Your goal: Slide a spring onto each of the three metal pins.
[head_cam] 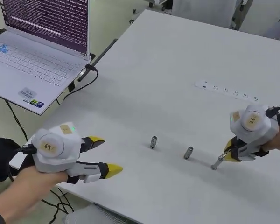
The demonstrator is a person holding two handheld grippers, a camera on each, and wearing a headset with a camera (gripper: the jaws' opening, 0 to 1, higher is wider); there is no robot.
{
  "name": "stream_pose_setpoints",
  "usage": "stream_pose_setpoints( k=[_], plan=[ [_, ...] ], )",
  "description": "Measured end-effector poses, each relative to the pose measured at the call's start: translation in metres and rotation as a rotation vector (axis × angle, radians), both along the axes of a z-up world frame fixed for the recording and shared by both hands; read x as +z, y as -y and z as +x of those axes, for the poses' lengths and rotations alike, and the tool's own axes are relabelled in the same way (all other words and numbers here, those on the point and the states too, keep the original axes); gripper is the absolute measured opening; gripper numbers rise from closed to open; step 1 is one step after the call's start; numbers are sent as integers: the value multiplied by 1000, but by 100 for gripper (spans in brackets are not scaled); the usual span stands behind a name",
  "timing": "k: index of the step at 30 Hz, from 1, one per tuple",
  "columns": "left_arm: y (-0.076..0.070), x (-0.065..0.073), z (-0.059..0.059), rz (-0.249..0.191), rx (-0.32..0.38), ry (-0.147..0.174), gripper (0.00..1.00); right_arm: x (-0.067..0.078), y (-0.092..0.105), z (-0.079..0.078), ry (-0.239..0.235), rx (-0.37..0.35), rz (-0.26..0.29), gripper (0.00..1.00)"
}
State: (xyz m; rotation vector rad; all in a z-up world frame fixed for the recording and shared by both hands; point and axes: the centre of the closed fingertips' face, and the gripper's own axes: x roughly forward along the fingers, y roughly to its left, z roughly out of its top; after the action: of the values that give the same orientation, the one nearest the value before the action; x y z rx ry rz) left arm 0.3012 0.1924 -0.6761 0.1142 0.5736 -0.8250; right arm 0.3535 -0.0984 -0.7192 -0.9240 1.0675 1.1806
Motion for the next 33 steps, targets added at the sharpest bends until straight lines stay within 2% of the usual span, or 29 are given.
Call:
stream_pose_setpoints(
  k=[7, 15, 23, 33],
  plan=[
    [-2, -1, -1, 3, 2, -3, 51, -5, 1, -1, -2, 11, -15, 8],
    [-1, 2, 0, 6, 2, 2, 51, -22, 3, -1, -2, 25, -43, 9],
    [-3, 2, -4, 7, 10, -5, 51, -32, 1, -4, 1, 53, -76, 9],
    [-5, 2, -7, 10, 15, -8, 51, -46, 6, -1, -5, 51, -96, 9]
  ],
)
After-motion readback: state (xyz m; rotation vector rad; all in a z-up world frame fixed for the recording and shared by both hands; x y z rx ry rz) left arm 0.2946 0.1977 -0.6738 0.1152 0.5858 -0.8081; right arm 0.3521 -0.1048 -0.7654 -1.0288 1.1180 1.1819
